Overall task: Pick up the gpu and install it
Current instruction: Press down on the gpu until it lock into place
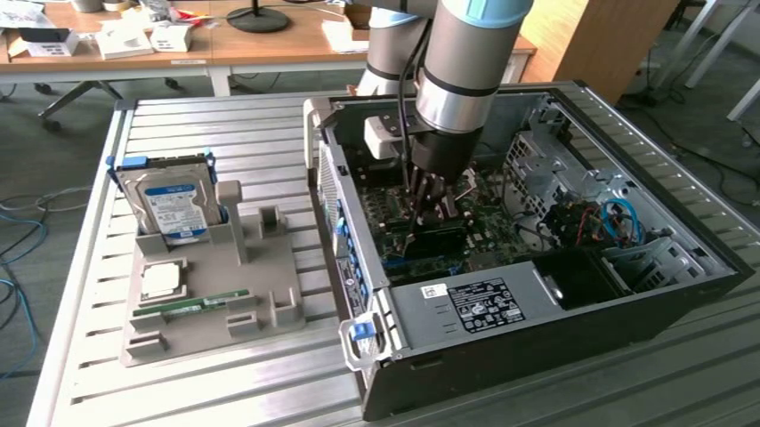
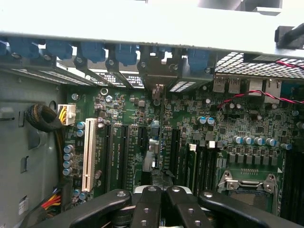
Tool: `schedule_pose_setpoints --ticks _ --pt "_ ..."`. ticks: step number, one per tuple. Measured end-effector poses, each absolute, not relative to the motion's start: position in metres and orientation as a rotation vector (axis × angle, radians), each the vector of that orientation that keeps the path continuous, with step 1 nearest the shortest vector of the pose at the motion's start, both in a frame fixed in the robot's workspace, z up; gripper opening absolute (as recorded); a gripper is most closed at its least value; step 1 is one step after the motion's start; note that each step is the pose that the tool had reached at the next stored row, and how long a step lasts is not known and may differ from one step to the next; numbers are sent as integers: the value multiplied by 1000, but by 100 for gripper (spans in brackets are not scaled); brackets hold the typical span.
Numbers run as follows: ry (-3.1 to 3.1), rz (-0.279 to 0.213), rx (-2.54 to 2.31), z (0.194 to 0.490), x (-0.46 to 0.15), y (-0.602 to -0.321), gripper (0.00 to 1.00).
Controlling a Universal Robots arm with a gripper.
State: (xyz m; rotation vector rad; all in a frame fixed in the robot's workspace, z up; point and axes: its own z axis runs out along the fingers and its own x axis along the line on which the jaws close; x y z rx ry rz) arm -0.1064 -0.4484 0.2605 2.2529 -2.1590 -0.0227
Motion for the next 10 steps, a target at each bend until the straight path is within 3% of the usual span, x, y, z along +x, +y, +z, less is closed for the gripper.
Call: schedule_pose_setpoints --ticks 10 --pt "-2159 -23 2253 275 -106 -448 11"
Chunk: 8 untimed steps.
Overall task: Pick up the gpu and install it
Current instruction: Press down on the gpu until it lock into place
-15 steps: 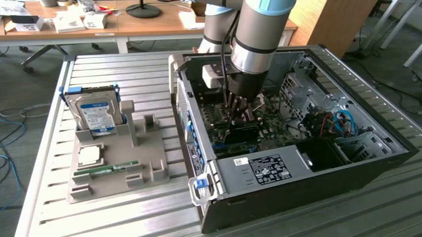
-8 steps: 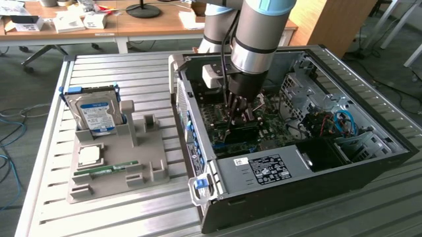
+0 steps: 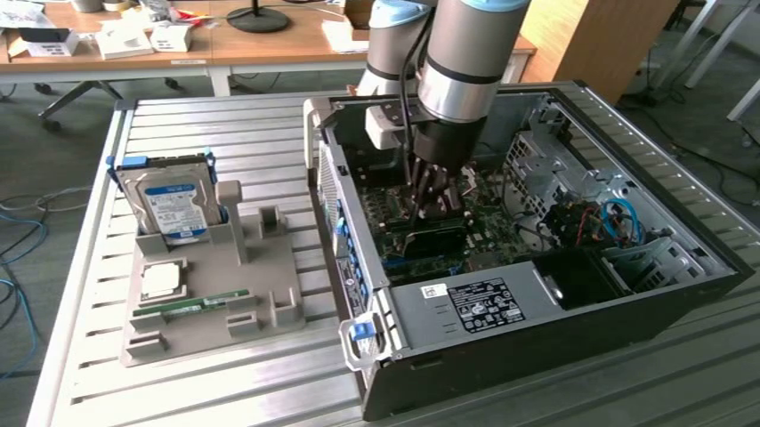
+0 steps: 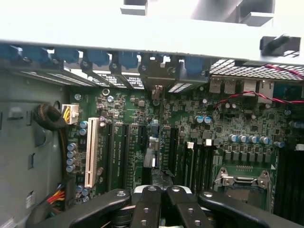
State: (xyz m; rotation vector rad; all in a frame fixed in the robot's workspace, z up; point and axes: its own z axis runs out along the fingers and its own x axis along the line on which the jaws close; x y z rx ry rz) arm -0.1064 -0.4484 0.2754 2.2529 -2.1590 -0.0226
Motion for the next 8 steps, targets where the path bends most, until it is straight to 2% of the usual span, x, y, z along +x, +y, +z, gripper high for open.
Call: schedule_pose_setpoints --ticks 8 --pt "-2159 -22 2253 288 -106 -448 11"
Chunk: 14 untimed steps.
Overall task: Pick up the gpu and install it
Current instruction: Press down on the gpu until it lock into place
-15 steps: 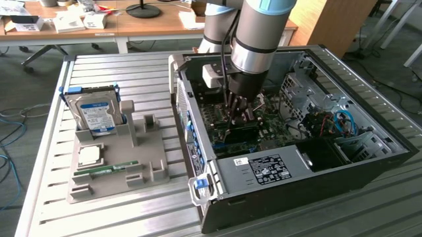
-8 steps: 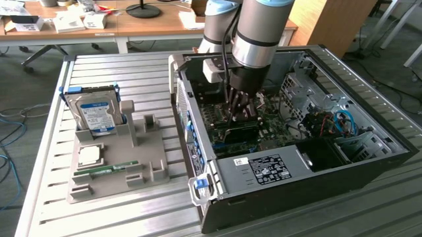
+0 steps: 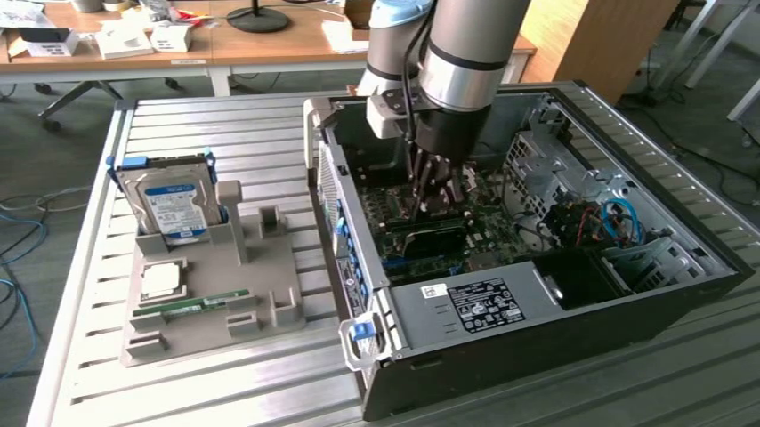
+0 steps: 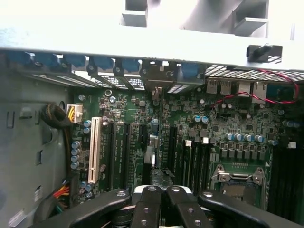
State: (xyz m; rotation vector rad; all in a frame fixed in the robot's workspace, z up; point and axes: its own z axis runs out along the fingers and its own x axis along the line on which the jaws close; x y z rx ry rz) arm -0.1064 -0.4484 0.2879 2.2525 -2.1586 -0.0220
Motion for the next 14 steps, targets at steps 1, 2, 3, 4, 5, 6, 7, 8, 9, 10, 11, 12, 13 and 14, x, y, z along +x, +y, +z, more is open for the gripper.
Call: schedule_pose_setpoints --ticks 1,2,3,4,5,6,7,8,9,10,11,12,13,14 --pt "-2159 -22 2252 289 -106 -448 11" --pt "-2159 -22 2253 289 -106 -448 11" --pt "-2159 -22 2253 289 -106 -448 11" --pt "-2159 -22 2253 289 -106 -448 11" --pt "-2159 -22 2253 289 -106 -448 11" --pt "-2159 -22 2253 289 -106 -448 11" --pt "-2159 -22 2253 289 -106 -448 11" --pt "-2159 -22 2253 289 -106 -448 11" --pt "-2159 -22 2253 289 -106 -448 11" --pt "-2159 -22 2253 290 -106 -448 11" --pt "-2158 -22 2252 290 -106 -448 11" --pt "-2159 -22 2252 290 -106 -448 11" --pt "-2158 -22 2252 291 -106 -448 11" --pt "-2159 -22 2253 291 -106 -448 11"
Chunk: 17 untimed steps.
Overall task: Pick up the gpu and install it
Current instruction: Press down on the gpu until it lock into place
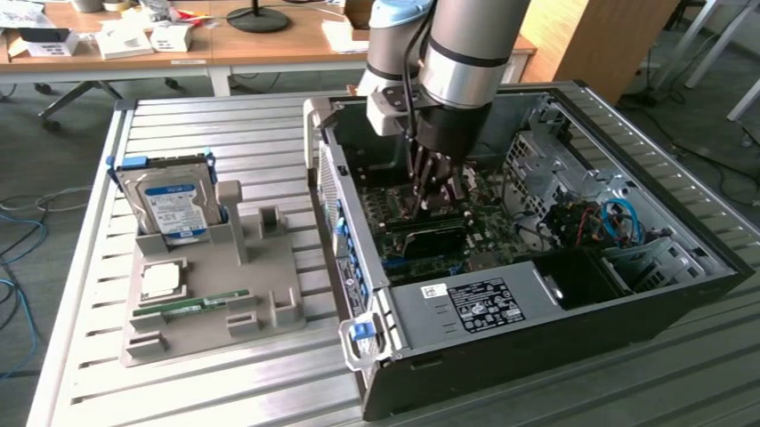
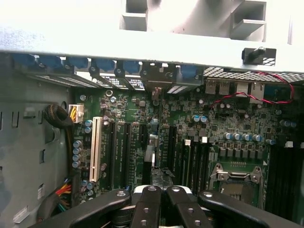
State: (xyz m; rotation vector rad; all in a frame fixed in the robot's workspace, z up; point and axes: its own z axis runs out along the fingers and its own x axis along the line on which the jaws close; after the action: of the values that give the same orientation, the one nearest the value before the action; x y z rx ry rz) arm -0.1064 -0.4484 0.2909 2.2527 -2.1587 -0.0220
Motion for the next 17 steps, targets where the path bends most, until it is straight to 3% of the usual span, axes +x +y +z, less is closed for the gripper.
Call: schedule_pose_setpoints --ticks 17 --pt "-2159 -22 2252 308 -106 -448 11"
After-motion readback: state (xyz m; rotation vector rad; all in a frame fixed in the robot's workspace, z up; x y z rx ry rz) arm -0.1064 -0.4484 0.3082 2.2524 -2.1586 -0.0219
